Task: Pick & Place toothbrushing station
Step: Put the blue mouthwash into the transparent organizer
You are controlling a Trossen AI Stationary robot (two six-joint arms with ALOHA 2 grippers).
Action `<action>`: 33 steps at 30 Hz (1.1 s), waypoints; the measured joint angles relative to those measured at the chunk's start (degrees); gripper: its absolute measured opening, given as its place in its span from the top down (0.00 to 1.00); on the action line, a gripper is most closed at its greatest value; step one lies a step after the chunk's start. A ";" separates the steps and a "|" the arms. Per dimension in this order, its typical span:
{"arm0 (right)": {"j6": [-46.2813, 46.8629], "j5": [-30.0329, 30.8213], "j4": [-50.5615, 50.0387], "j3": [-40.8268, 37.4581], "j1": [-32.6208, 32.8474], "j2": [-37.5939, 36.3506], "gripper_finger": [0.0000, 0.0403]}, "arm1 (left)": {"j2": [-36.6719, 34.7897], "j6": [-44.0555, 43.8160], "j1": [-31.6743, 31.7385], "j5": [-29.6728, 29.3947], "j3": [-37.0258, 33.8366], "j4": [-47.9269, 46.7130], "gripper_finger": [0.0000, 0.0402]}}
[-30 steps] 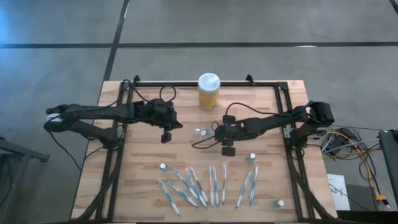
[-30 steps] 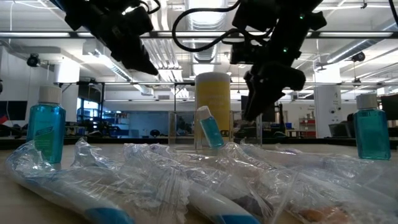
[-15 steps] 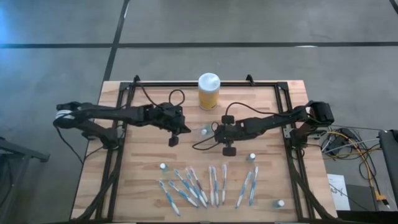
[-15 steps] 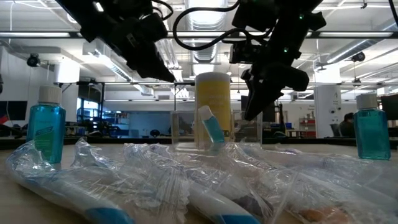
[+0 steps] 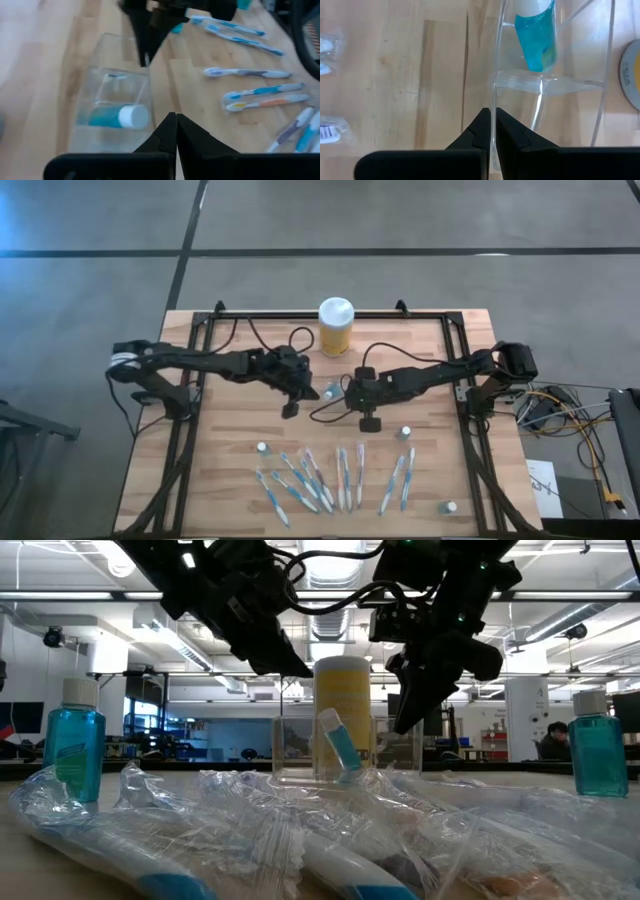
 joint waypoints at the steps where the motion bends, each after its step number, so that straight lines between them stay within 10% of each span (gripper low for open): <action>1: -0.01 -0.51 -0.02 0.02 -0.12 0.00 0.98 | 0.61 0.25 -0.10 0.75 0.44 -0.02 0.99; 33: -0.63 -5.89 -0.80 1.44 0.19 0.11 0.98 | 10.42 5.42 -0.83 -3.32 5.88 0.14 0.99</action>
